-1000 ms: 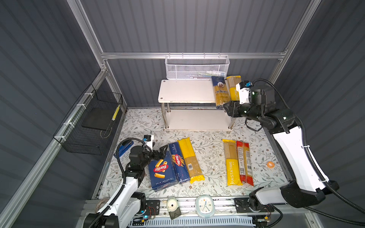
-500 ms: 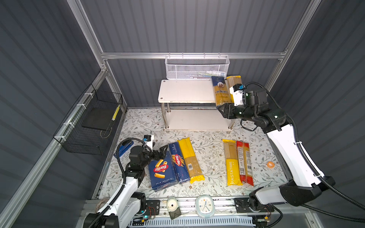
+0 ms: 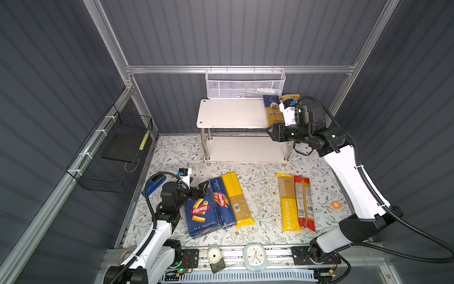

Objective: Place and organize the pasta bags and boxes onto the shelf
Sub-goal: 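Withdraw the right gripper from the shelf toward the pasta on the table, then lower the right gripper over the yellow-and-clear spaghetti bag beside the Barilla box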

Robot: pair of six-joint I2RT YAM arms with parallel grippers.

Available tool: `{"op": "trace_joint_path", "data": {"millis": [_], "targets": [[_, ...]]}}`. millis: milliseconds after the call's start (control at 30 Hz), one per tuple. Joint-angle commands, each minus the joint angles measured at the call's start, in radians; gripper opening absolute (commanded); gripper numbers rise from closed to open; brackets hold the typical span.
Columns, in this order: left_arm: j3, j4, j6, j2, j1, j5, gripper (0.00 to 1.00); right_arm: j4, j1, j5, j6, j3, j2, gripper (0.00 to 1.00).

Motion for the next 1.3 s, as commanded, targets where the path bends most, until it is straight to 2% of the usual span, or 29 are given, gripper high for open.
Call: {"op": "trace_joint_path", "data": {"millis": [0, 100, 200, 300, 567, 733, 867, 1067, 1267], "targets": [[-0.006, -0.004, -0.005, -0.012, -0.006, 0.000, 0.99, -0.084, -0.002, -0.022, -0.047, 0.121, 0.034, 0.61], [-0.005, -0.003, -0.005, -0.001, -0.006, -0.003, 1.00, -0.160, 0.000, -0.059, -0.055, 0.204, 0.043, 0.61], [0.003, -0.007, -0.005, 0.010, -0.006, -0.002, 1.00, -0.173, 0.018, -0.079, -0.062, 0.154, -0.005, 0.61], [0.003, -0.008, -0.005, 0.006, -0.006, 0.002, 1.00, -0.165, 0.093, -0.032, -0.098, 0.046, -0.084, 0.61], [0.006, -0.002, -0.009, 0.014, -0.005, 0.014, 1.00, 0.015, 0.394, 0.193, -0.156, -0.385, -0.333, 0.66], [0.000, -0.004, 0.001, 0.006, -0.006, 0.007, 1.00, 0.123, 0.475, 0.232, -0.088, -0.576, -0.420, 0.69], [0.002, -0.006, 0.002, 0.008, -0.006, -0.001, 1.00, 0.171, 0.518, 0.258, -0.051, -0.690, -0.433, 0.73], [0.014, 0.002, -0.006, 0.042, -0.006, 0.023, 0.99, 0.287, 0.531, 0.271, 0.096, -0.879, -0.431, 0.75], [0.020, 0.000, -0.003, 0.050, -0.006, 0.033, 1.00, 0.320, 0.573, 0.335, 0.172, -0.948, -0.302, 0.78]]}}
